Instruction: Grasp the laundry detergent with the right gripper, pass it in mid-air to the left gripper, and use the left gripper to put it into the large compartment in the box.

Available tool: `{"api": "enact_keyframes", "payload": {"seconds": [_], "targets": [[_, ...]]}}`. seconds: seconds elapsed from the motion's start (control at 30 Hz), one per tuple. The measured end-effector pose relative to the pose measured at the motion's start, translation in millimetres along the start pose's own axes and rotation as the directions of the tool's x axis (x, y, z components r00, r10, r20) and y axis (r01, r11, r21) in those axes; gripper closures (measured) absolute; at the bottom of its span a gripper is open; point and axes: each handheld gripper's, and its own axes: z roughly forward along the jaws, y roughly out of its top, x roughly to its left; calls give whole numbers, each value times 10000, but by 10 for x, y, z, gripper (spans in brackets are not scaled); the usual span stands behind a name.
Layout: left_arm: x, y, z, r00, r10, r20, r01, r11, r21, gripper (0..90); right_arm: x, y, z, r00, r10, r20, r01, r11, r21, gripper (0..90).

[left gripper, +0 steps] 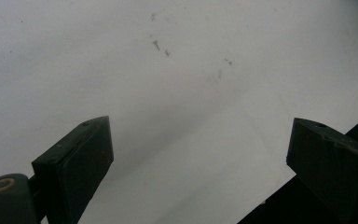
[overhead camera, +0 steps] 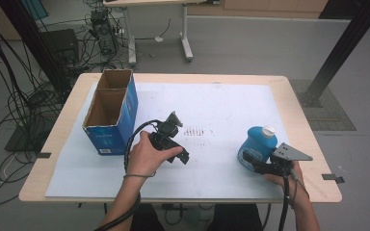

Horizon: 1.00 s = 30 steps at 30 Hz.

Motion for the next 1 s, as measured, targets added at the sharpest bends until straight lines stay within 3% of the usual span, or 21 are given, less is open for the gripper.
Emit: {"api": "enact_keyframes", "payload": {"seconds": [1.0], "targets": [[-17,7,17,10000,12,-56,-12,10000,44,74,1,-20,0,10000,17,23,-17,10000,-82,416]]}}
